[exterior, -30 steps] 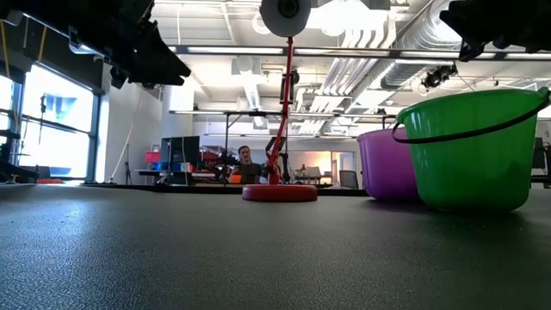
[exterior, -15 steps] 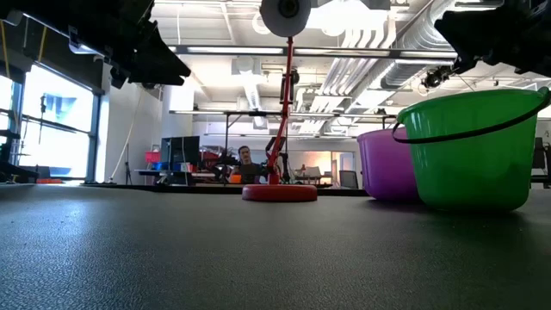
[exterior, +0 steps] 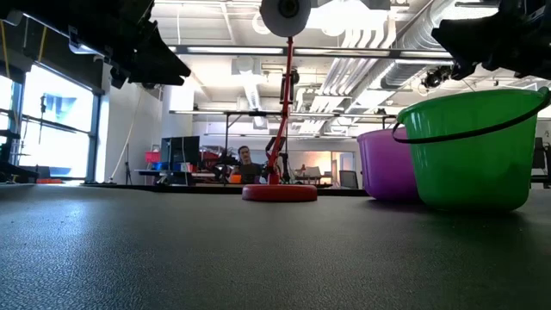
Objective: Organize candy in baskets
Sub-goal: Return to Home Position
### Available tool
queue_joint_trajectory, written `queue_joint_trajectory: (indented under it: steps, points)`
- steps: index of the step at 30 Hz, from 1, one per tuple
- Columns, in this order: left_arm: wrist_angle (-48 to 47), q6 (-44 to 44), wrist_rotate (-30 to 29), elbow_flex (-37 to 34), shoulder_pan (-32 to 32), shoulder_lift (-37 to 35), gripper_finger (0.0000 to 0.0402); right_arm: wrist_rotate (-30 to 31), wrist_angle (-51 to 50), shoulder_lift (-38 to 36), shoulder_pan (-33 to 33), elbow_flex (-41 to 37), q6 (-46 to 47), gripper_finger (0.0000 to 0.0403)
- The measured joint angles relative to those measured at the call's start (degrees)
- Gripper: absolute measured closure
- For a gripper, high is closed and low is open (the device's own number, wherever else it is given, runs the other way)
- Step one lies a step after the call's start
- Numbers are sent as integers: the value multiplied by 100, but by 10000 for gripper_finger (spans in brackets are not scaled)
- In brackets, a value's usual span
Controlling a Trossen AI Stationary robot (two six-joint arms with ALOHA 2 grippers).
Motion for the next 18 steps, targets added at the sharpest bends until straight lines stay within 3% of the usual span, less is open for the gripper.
queue_joint_trajectory:
  steps: [18]
  points:
    - [0, 0, 1, 0, 1, 0, 266, -4, -379, 2, 0, 0, -7, 309]
